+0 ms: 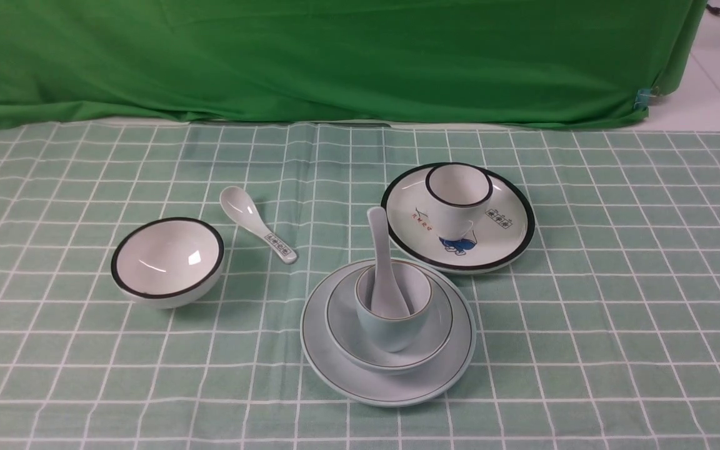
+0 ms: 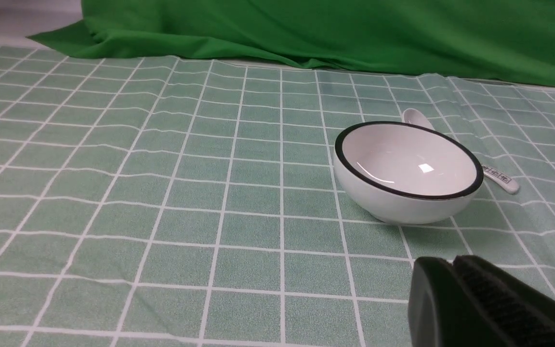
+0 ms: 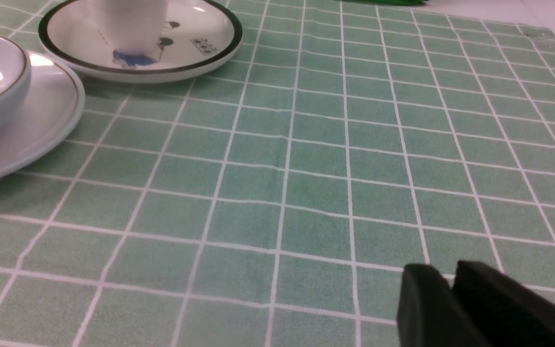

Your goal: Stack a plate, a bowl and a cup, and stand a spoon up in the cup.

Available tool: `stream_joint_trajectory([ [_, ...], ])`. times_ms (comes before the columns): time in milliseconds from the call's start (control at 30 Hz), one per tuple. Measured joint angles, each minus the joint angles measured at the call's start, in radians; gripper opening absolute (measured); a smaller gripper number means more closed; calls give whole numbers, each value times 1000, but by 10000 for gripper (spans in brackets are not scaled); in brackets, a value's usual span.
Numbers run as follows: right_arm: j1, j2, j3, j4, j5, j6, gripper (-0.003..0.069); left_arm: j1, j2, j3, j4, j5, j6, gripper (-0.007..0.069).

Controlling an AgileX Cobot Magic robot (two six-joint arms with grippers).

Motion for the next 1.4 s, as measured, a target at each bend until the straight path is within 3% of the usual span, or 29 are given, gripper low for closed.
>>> stream_joint_trajectory([
  [1400,0,0,0,1,0,0,218,0,0,0,0,-3,3,13],
])
